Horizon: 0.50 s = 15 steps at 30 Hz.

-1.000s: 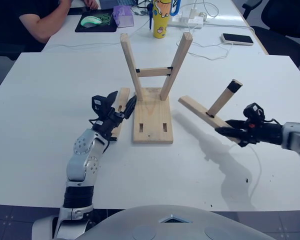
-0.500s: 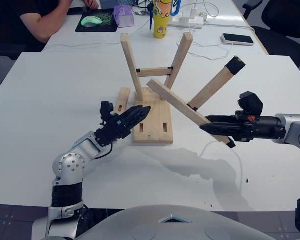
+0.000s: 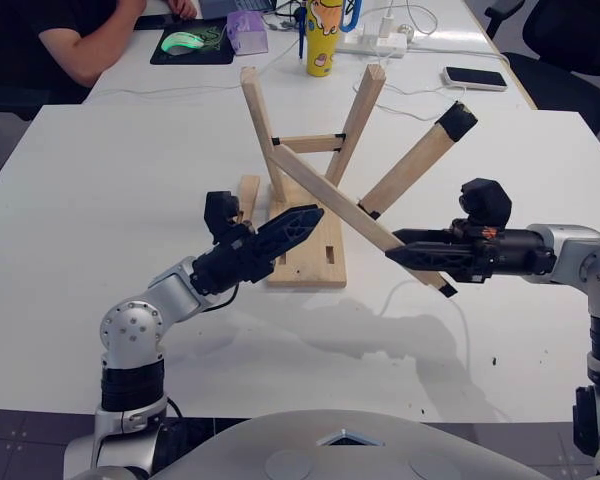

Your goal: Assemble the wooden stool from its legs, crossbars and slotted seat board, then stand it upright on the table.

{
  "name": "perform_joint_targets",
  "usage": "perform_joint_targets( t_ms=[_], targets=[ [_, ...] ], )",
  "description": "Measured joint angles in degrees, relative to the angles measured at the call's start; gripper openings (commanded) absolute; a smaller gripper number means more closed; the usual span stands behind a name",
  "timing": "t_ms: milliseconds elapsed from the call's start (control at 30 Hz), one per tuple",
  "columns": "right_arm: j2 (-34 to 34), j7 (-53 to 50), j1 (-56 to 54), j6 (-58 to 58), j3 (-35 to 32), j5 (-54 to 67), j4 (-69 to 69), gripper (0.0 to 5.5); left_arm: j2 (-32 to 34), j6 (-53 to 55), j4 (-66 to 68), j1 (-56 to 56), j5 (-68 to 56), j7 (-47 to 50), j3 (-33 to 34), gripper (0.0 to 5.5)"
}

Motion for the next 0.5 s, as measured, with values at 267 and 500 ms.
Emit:
perform_joint_targets(
  t_ms=[267, 500],
  targets=[
    [-2.4, 2.9, 0.2, -0.7, 3.5, -0.7, -0.8, 2.05, 1.1, 0.0, 0.0, -0.7, -2.5, 0.6, 0.2, 4.15],
    [-3.4, 4.4, 0.2, -2.2, 4.9, -2.3, 0.0, 2.05, 2.8, 0.3, -0.1, -1.2, -3.5, 0.7, 0.1, 4.15]
  ],
)
